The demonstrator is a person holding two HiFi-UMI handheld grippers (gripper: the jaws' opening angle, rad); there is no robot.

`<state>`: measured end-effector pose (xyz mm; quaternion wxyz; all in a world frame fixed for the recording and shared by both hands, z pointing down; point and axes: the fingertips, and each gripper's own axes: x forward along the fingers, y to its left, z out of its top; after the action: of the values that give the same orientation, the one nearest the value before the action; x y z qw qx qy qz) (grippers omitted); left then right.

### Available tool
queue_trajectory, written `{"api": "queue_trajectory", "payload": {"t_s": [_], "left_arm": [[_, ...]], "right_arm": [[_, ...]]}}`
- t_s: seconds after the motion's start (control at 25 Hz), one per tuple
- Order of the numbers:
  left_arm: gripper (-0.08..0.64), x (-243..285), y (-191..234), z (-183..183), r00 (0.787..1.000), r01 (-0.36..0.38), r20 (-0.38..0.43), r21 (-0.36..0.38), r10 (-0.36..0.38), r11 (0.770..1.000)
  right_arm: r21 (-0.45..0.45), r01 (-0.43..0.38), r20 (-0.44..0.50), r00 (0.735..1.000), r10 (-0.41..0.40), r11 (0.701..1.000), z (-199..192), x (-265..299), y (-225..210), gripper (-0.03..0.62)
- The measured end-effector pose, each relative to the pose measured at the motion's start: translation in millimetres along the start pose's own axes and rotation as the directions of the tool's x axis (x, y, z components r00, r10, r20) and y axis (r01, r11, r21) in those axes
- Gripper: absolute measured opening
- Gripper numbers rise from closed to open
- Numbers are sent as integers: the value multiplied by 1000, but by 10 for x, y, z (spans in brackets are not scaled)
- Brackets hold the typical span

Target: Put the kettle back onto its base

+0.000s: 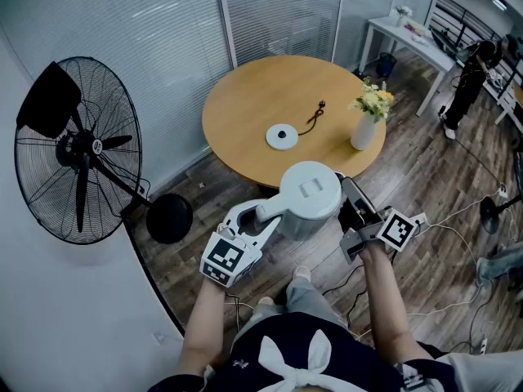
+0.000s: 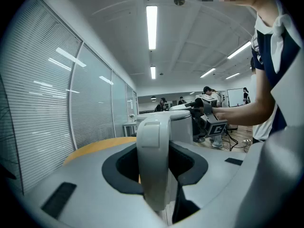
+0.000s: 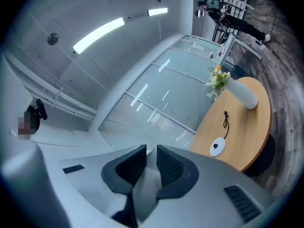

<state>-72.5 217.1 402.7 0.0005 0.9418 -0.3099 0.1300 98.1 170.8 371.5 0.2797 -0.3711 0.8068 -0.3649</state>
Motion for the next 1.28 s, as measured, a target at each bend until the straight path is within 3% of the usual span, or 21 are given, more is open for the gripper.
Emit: {"api": "queue_trajectory", "payload": {"t_s": [0.8, 1.28], "left_arm": [[155, 528, 240, 43, 999, -46, -21, -10, 46, 999], [155, 842, 481, 177, 991, -130, -19, 12, 130, 991]], "right_arm": [[12, -7, -55, 998, 8, 1000, 351, 314, -447, 57], [7, -76, -108, 991, 76, 997, 645, 680, -678, 57]]}}
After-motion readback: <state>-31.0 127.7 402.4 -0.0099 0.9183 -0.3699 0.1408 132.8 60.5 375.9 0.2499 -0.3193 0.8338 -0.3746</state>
